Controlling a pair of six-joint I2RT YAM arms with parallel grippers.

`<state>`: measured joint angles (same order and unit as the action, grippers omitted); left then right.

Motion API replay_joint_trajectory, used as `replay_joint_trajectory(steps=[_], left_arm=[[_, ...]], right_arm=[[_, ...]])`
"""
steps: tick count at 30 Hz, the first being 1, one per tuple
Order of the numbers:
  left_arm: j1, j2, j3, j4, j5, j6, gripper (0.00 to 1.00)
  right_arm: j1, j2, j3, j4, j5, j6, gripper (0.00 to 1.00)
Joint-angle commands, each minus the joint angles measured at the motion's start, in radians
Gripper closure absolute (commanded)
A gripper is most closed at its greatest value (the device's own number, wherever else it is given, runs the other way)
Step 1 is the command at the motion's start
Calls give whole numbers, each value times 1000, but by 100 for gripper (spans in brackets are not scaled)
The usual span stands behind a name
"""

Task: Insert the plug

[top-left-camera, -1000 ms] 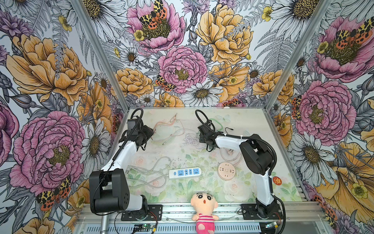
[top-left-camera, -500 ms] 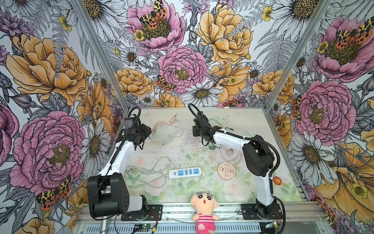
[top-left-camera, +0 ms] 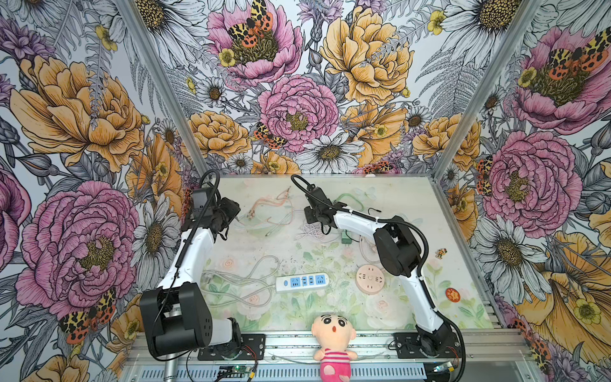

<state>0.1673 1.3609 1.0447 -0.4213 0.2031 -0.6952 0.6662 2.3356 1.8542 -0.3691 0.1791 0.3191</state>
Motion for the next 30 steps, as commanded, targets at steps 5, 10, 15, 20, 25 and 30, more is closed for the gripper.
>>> replay_joint_trajectory(steps=[5, 10, 15, 20, 25, 30], left_arm=[[9, 18, 0, 64, 35, 21, 63], [9, 30, -9, 86, 51, 9, 63], [9, 29, -11, 95, 51, 6, 63], [10, 32, -16, 101, 47, 6, 62], [9, 44, -21, 113, 53, 0, 62], [9, 56, -21, 130, 67, -10, 62]], right_arm=[[-8, 42, 112, -110, -1, -69, 55], [-8, 80, 171, -158, 13, -86, 49], [-4, 151, 305, -265, 19, -116, 45], [0, 188, 366, -307, 39, -138, 44], [0, 217, 408, -322, 67, -144, 43], [2, 285, 523, -395, 75, -159, 40]])
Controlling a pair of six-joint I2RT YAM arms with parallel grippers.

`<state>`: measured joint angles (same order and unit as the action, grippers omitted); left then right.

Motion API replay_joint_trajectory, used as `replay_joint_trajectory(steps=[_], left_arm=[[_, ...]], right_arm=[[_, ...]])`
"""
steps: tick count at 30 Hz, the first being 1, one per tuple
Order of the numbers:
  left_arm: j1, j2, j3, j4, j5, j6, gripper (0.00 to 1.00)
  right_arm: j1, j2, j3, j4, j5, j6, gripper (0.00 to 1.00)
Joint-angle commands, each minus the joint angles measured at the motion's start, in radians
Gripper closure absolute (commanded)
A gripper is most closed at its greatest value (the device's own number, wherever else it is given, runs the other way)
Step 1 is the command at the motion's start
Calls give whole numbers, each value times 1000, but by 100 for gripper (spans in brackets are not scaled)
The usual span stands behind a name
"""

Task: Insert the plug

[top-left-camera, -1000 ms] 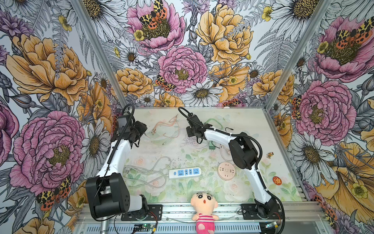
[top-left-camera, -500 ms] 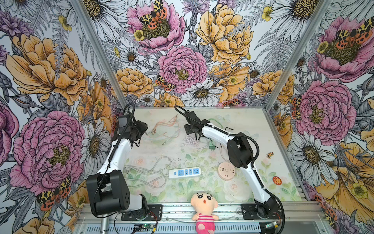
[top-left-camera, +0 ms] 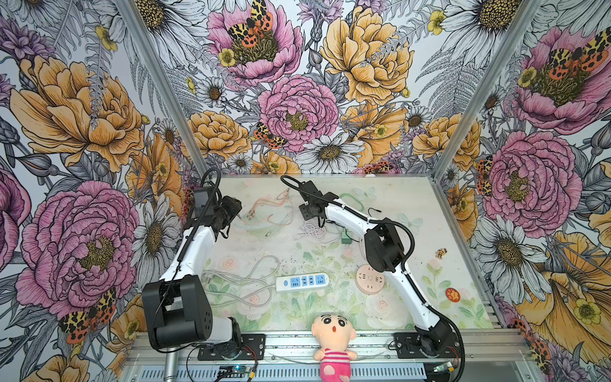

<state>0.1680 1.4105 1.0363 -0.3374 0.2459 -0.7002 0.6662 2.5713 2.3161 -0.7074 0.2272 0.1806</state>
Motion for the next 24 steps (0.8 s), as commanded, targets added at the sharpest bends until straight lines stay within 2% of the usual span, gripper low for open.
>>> replay_joint_trajectory(steps=[1, 13, 18, 20, 24], left_arm=[[8, 9, -13, 47, 24, -5, 62], [9, 19, -14, 75, 30, -21, 62], [8, 29, -19, 89, 37, -35, 63], [8, 33, -22, 99, 46, -42, 63], [4, 38, -29, 110, 51, -53, 63]], right_arm=[[3, 63, 87, -72, 31, -27, 40], [4, 105, 140, -113, 25, -88, 39], [4, 131, 179, -126, 70, -80, 41], [3, 137, 191, -132, 83, -77, 44], [-3, 147, 206, -148, 89, -82, 61]])
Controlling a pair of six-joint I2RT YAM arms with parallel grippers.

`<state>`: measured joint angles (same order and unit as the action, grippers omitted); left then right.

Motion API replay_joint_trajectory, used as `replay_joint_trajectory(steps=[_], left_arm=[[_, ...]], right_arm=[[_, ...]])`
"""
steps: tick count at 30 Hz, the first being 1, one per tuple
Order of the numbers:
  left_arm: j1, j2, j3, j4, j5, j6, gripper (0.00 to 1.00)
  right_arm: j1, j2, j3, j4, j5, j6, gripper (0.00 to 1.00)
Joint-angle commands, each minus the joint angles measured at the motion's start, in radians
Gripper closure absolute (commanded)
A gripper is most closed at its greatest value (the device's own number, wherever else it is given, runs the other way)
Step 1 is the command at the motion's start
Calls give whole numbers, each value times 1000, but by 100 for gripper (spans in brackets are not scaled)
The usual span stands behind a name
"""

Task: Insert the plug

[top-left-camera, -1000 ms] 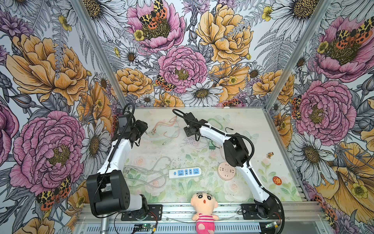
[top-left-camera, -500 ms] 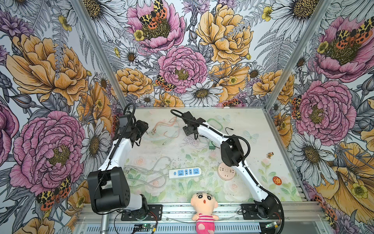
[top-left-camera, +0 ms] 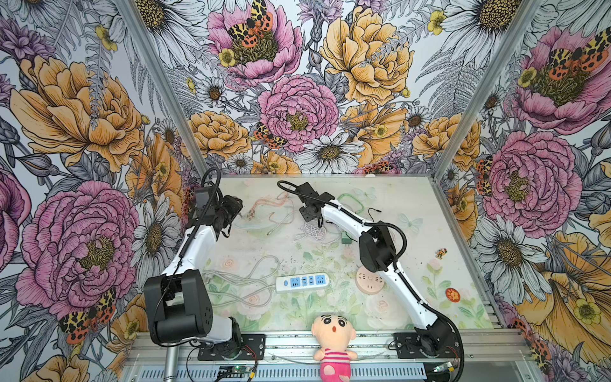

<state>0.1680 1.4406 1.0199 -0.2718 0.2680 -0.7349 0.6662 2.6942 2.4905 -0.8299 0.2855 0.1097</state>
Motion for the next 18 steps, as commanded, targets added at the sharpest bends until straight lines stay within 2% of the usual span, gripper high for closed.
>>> replay_joint_trajectory(steps=[1, 10, 18], left_arm=[[2, 7, -12, 46, 28, -20, 63], [0, -3, -12, 46, 26, -30, 63], [-4, -53, -24, 28, 18, -32, 63]], right_arm=[[-4, 25, 29, -32, 32, -21, 66], [-21, -12, -48, -54, 65, -35, 88], [-34, -134, -100, -52, 106, 2, 93]])
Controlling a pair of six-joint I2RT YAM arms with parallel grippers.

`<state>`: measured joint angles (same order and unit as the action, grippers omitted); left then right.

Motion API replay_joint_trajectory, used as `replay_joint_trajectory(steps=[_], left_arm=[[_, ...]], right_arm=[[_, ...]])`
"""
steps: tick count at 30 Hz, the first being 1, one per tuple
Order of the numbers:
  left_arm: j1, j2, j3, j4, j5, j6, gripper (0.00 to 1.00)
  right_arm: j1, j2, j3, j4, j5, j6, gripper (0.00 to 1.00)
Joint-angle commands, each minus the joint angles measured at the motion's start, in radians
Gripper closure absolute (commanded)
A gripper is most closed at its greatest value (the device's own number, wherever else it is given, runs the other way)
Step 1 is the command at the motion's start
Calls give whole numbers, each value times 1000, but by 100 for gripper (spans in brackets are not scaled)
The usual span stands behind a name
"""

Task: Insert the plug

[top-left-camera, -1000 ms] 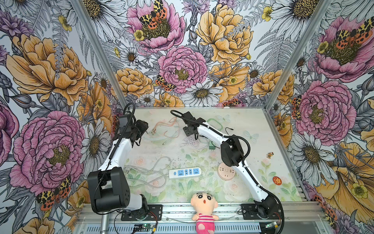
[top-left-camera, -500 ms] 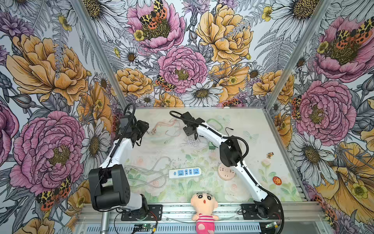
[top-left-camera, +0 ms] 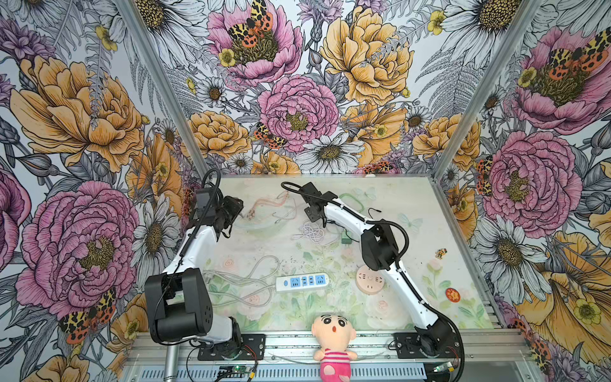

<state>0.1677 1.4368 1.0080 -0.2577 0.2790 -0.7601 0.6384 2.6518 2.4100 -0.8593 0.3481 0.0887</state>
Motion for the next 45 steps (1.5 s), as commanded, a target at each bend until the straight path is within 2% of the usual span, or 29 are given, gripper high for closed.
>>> replay_joint_trajectory(steps=[1, 8, 14, 23, 26, 32, 40, 45], left_arm=[[-3, -59, -15, 12, 4, -7, 63], [-3, -123, -54, 6, 0, -10, 63], [-27, -136, -111, 7, -28, -19, 63], [-180, -36, -105, -29, -104, 22, 62], [-236, 19, -84, -42, -124, 54, 62], [-318, 133, -15, -77, -128, 112, 62], [-437, 245, 146, -135, -166, 274, 61], [-517, 315, 305, -266, -199, 491, 61]], right_arm=[[-6, -111, -37, -23, 58, 27, 93], [-25, -270, -209, -18, 158, 95, 93], [-34, -390, -353, 0, 163, 168, 93], [-70, -461, -538, 1, 172, 270, 92], [-84, -497, -599, 2, 177, 294, 88], [-101, -593, -707, 9, 212, 318, 73], [-120, -734, -802, 24, 188, 327, 59], [-151, -823, -863, 25, 168, 351, 56]])
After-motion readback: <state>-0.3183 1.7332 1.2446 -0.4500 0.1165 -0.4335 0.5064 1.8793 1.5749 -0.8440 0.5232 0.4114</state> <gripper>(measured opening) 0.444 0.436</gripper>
